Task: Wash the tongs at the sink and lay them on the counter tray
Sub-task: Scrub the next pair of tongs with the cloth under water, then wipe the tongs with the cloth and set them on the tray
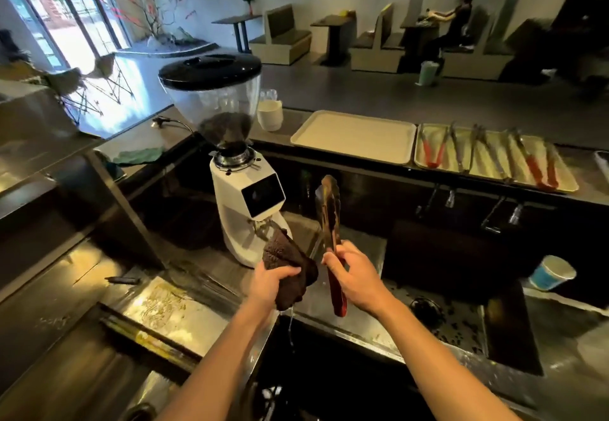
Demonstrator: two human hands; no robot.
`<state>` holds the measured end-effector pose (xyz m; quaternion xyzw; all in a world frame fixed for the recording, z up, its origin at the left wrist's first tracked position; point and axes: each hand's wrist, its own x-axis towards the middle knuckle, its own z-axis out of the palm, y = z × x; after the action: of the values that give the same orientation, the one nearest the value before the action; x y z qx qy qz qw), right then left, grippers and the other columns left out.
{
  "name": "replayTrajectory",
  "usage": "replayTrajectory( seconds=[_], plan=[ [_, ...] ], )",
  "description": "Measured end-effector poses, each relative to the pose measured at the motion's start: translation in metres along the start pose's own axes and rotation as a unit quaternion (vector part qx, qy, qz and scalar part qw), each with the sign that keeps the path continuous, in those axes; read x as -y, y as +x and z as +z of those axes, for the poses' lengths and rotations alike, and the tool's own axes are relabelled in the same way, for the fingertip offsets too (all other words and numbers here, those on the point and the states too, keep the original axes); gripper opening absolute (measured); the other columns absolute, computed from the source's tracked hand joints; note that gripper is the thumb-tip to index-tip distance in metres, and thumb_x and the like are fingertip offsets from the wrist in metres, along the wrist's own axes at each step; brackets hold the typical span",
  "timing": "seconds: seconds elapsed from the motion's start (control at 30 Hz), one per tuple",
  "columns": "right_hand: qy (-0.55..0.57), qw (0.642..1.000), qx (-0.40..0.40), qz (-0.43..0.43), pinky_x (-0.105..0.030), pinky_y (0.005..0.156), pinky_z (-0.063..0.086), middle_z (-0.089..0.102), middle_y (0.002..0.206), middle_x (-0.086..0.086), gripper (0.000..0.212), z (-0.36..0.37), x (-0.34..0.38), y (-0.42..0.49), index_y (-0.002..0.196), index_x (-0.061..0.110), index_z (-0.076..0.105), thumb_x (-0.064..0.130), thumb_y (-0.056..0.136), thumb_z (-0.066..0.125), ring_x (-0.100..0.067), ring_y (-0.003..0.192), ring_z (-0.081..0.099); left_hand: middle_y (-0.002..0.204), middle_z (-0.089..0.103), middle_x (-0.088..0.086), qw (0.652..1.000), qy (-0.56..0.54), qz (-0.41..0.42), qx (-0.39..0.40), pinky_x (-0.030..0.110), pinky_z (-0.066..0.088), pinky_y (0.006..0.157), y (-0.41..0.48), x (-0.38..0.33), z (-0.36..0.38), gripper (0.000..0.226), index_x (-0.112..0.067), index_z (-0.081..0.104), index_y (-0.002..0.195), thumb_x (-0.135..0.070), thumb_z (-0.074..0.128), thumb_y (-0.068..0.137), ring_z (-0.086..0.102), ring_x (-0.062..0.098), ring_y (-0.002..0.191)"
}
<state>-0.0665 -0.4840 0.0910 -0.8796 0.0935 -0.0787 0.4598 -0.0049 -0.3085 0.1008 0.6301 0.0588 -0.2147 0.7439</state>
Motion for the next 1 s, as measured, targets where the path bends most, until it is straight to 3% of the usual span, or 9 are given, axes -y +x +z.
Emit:
replayTrajectory(
  seconds=[0.1,0.23,0.37,0.53,0.67,0.73,0.87,1.0],
  plan=[
    [-0.006,1.000,-0.028,0.010,-0.040,0.086,0.048,0.052,0.096,0.005,0.032,-0.040,-0.026,-0.007,0.091,0.020,0.069,0.041,0.103,0.049,-0.010,0.088,0.057,0.086,0.070,0.025,1.000,0.003,-0.013,0.011,0.051,0.057,0.064,0.002,0.005,0.044,0.039,0.001,0.064,0.100,0.003,0.076,0.062,0.068,0.040,0.075],
    [-0.013,0.997,-0.073,0.034,-0.044,0.083,0.049,0.052,0.093,0.005,0.032,-0.101,-0.065,-0.016,0.092,0.020,0.067,0.042,0.103,0.047,-0.010,0.085,0.058,0.094,0.071,0.026,0.999,0.012,-0.013,0.027,0.041,0.055,0.064,0.002,0.013,0.108,0.059,0.005,0.064,0.107,-0.008,0.078,0.051,0.068,0.044,0.088],
    [-0.015,0.993,-0.110,0.038,-0.040,0.079,0.050,0.054,0.092,0.007,0.029,-0.154,-0.091,-0.017,0.091,0.022,0.064,0.043,0.103,0.048,-0.006,0.082,0.058,0.095,0.073,0.022,0.998,0.014,-0.011,0.055,0.044,0.056,0.067,0.006,0.018,0.162,0.047,0.001,0.066,0.108,-0.003,0.077,0.063,0.068,0.043,0.092],
    [-0.021,0.988,-0.148,0.049,-0.034,0.076,0.048,0.057,0.090,0.007,0.032,-0.201,-0.107,-0.012,0.088,0.022,0.063,0.046,0.102,0.048,-0.006,0.081,0.058,0.102,0.073,0.020,0.998,0.023,-0.007,0.064,0.058,0.055,0.085,0.016,0.012,0.211,0.046,-0.003,0.064,0.112,-0.001,0.077,0.068,0.069,0.039,0.095],
    [-0.013,0.983,-0.176,0.061,-0.029,0.067,0.045,0.058,0.085,0.007,0.032,-0.225,-0.114,0.011,0.081,0.029,0.058,0.051,0.102,0.046,-0.007,0.074,0.059,0.103,0.071,0.022,0.998,0.026,-0.009,0.059,0.063,0.052,0.086,0.040,0.003,0.232,0.037,-0.005,0.065,0.108,0.004,0.073,0.074,0.067,0.041,0.097],
    [-0.018,0.980,-0.188,0.064,-0.028,0.063,0.041,0.057,0.081,0.006,0.033,-0.232,-0.114,0.027,0.080,0.029,0.056,0.052,0.101,0.045,-0.009,0.071,0.057,0.102,0.071,0.020,0.998,0.035,-0.003,0.058,0.059,0.055,0.083,0.054,-0.002,0.238,0.037,-0.006,0.064,0.109,0.002,0.073,0.074,0.068,0.039,0.096],
    [-0.043,0.974,-0.203,0.088,-0.030,0.062,0.043,0.063,0.080,0.003,0.037,-0.243,-0.109,0.068,0.088,0.026,0.059,0.058,0.099,0.044,-0.012,0.072,0.060,0.092,0.072,0.012,0.996,0.055,0.031,0.071,0.038,0.058,0.063,0.082,-0.012,0.246,0.031,-0.009,0.065,0.105,0.002,0.072,0.077,0.069,0.030,0.088],
    [-0.050,0.968,-0.206,0.133,-0.034,0.067,0.047,0.065,0.080,0.004,0.042,-0.252,-0.100,0.125,0.088,0.026,0.057,0.064,0.097,0.042,-0.013,0.073,0.062,0.097,0.069,0.011,0.994,0.044,0.030,0.100,0.037,0.056,0.070,0.115,-0.026,0.252,0.030,-0.014,0.061,0.105,0.000,0.071,0.080,0.066,0.027,0.092]
  ],
)
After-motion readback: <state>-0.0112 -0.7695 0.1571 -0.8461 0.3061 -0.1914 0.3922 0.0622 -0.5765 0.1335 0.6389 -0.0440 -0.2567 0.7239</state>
